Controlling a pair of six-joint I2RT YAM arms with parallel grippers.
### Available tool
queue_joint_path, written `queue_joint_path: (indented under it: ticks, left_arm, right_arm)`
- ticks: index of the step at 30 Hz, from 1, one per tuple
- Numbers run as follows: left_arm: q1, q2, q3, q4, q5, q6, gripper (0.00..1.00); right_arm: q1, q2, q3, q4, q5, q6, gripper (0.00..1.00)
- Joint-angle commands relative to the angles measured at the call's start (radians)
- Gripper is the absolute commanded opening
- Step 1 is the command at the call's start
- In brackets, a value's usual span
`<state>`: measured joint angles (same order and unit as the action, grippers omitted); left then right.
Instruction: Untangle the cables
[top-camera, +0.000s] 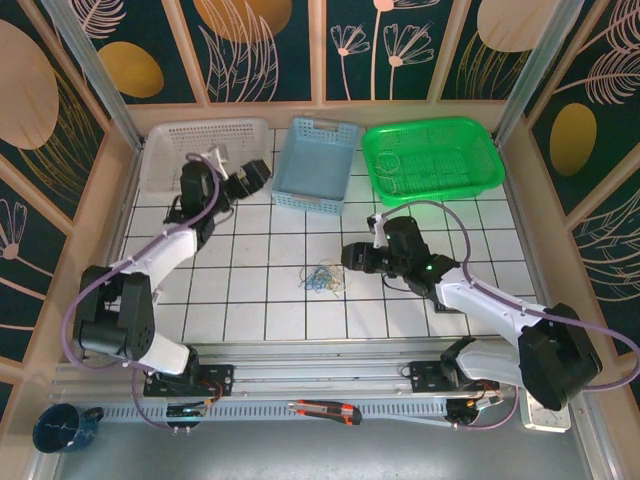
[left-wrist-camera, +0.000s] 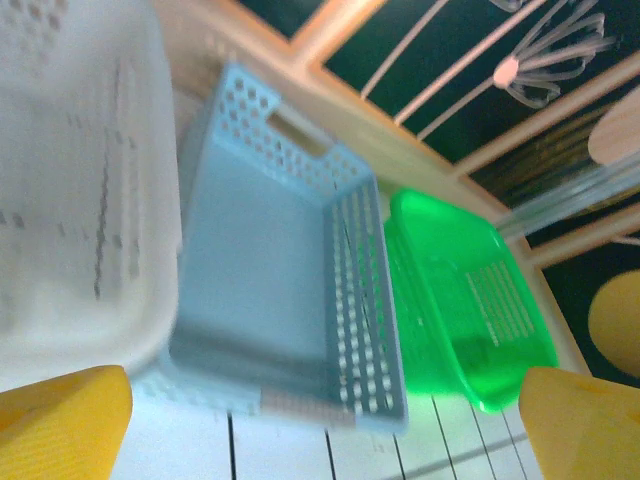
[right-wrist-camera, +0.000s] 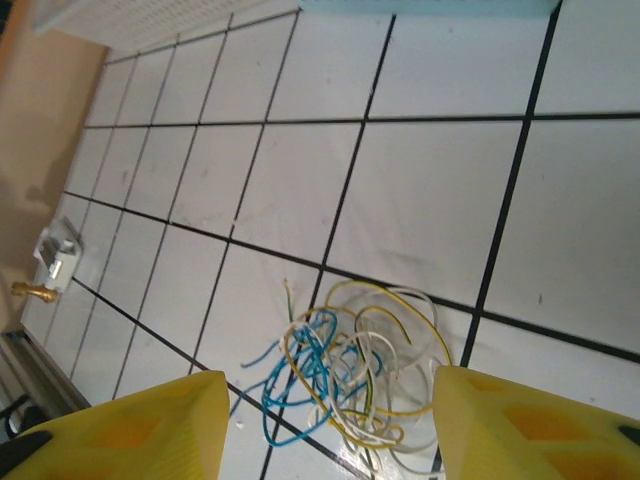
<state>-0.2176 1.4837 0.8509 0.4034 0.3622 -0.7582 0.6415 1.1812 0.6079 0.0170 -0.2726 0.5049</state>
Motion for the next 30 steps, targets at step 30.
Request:
queue_joint_path:
  ticks: [30]
  left_arm:
    - [-0.175, -0.116, -0.349, 0.183, -0.107, -0.196, 0.99]
  right_arm:
    - [0.189, 0.275, 0.221, -0.134, 0.230, -0.094, 0.36]
